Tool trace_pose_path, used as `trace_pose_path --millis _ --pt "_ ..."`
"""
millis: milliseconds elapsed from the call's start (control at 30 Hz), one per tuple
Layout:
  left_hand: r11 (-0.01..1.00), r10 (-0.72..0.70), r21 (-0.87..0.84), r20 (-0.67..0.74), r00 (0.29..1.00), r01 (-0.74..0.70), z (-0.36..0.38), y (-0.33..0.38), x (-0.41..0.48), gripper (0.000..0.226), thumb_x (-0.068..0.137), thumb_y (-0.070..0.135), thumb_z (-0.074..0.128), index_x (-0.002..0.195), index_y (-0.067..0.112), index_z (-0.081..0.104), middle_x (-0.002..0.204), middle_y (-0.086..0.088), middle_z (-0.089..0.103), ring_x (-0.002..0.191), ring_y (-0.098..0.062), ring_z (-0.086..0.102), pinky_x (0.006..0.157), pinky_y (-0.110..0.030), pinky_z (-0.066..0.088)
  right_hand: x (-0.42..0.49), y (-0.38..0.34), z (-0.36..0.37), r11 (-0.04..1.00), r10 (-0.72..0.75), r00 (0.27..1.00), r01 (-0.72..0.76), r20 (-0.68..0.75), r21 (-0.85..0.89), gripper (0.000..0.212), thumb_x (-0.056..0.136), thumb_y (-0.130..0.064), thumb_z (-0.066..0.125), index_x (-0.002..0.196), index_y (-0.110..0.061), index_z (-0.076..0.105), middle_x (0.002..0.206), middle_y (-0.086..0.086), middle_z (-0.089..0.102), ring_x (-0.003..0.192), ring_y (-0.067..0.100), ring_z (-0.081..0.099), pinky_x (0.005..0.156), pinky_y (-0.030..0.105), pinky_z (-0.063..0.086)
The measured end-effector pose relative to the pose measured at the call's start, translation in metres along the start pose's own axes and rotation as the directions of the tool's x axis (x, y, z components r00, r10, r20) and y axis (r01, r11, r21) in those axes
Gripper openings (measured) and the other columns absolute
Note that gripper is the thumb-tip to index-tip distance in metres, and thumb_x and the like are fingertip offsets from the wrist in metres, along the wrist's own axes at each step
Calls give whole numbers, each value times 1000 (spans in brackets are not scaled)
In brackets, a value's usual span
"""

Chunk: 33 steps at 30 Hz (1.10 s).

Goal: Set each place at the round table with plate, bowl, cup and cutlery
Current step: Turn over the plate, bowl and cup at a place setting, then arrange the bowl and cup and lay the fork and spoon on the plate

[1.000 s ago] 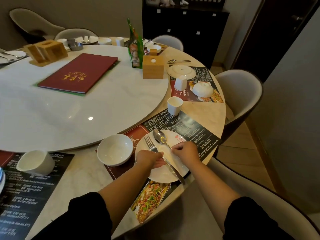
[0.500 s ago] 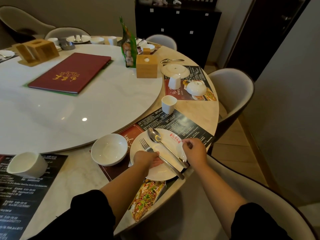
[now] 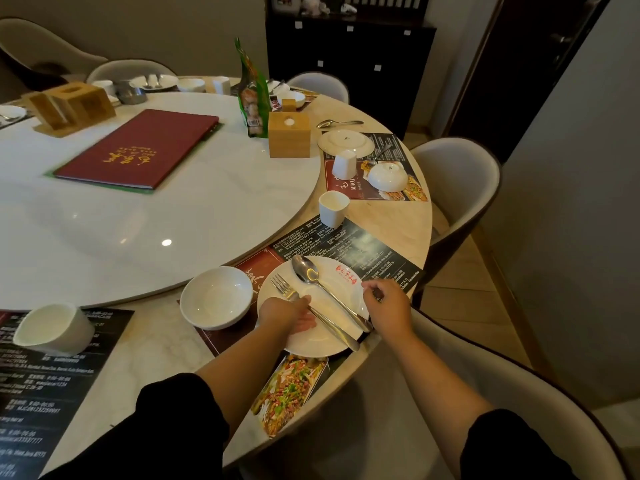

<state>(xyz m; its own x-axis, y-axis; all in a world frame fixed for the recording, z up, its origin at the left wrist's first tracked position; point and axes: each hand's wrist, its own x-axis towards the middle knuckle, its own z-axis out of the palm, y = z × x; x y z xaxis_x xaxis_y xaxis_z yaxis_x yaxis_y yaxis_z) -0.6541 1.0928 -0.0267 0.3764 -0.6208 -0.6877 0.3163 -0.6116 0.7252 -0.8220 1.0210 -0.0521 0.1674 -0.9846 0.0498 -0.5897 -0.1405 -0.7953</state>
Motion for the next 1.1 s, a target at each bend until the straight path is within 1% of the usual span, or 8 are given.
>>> trace_pose_path --millis 133,233,333,433,567,667,833,1100 --pt "994 -33 106 54 998 27 -11 3 -17 38 93 24 56 114 -8 59 96 -15 69 76 -21 69 78 -27 53 -9 -8 -5 997 -47 999 47 -8 -56 21 93 -21 53 109 -12 63 119 6 55 111 20 52 88 34 51" --pt "966 152 216 -10 988 -146 -24 -7 -33 37 93 28 56 114 -3 61 82 -7 69 66 -14 67 62 -22 54 -20 -18 -7 983 -162 987 162 3 -82 27 94 -23 52 117 -12 59 124 6 53 116 20 49 94 38 48" --pt "800 491 421 -51 870 -427 -37 -24 -64 25 92 28 57 109 10 59 98 -5 70 79 -12 67 65 -20 53 -41 -27 -9 946 -291 956 294 47 -137 34 94 -24 52 125 -12 54 130 7 51 123 22 43 103 39 41" --pt "577 653 617 46 756 -536 -49 -37 -95 37 91 35 57 125 21 51 123 1 60 105 -10 59 79 -18 47 -72 -32 -11 920 -316 940 336 124 -202 46 95 -28 49 138 -15 42 146 5 39 140 23 25 116 42 24" --pt "282 619 817 245 746 -502 -63 -62 -125 66 90 49 51 146 25 27 156 0 24 143 -22 25 113 -39 30 -122 -34 -16 875 -321 926 370 197 -313 55 97 -38 43 147 -23 26 156 -2 22 147 19 3 118 41 6" --pt "99 560 892 316 766 -441 -75 -85 -149 73 92 56 41 151 27 10 160 -1 -2 148 -25 -2 118 -48 10 -163 -31 -24 857 -303 922 375 241 -354 58 96 -39 42 149 -26 21 158 -3 16 147 18 -2 117 39 0" --pt "-4 510 904 370 777 -428 -88 -132 -201 76 92 60 33 152 27 0 159 0 -13 147 -21 -13 116 -51 1 -244 -25 -35 862 -223 949 299 223 -410 60 96 -44 40 149 -27 18 158 -4 13 147 20 -4 117 43 0" --pt "-106 516 881 446 732 -462 -87 -183 -267 77 90 65 31 151 28 6 160 -1 -8 147 -23 -8 115 -55 1 -354 -10 -66 854 -94 954 224 284 -469 64 95 -48 39 150 -32 9 160 -5 3 147 20 -9 117 47 -1"
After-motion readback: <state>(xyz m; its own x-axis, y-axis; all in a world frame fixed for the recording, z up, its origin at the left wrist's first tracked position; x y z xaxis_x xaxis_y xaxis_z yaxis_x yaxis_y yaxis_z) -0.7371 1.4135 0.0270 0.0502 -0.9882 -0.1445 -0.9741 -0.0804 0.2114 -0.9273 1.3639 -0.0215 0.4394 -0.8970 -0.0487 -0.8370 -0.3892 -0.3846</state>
